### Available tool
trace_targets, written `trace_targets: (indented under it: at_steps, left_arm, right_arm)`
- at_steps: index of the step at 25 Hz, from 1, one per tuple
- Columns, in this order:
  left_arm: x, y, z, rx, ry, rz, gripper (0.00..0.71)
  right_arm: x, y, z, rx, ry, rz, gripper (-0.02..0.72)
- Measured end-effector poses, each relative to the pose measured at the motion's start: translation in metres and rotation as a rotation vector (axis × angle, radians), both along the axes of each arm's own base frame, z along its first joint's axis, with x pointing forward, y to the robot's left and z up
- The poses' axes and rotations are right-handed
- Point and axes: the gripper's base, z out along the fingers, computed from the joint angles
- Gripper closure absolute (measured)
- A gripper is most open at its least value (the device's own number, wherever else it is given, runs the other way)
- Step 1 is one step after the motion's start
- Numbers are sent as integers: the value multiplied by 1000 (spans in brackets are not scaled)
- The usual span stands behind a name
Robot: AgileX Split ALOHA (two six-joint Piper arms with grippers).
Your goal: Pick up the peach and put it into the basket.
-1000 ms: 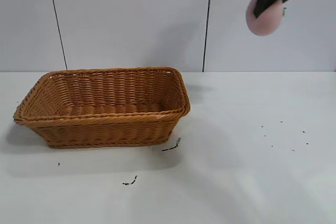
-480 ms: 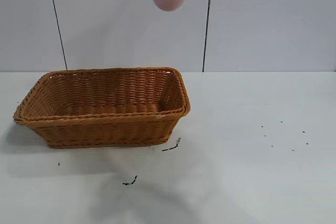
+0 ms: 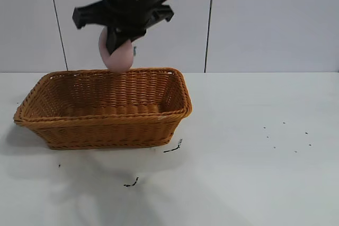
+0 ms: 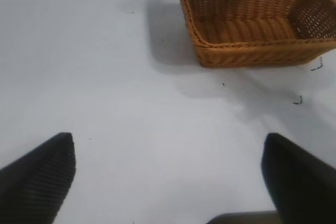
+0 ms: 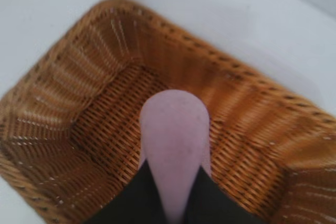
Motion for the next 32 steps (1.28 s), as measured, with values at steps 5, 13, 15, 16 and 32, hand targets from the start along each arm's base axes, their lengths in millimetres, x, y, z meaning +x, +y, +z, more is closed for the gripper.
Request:
trace_targets:
  at_steps: [5, 13, 15, 16, 32]
  left_arm:
    - [0, 0, 0, 0, 0, 0, 17]
    - [0, 0, 0, 0, 0, 0, 17]
    - [0, 0, 0, 0, 0, 0, 17]
    - [0, 0, 0, 0, 0, 0, 17]
    - [0, 0, 0, 0, 0, 0, 17]
  right_arm:
    - [0, 0, -13, -16, 20, 0, 528]
    - [0, 0, 6, 1, -1, 2, 27]
    - [0, 1, 28, 10, -13, 6, 17]
    - [0, 1, 41, 15, -18, 9, 16]
    - [52, -107, 129, 23, -25, -230, 8]
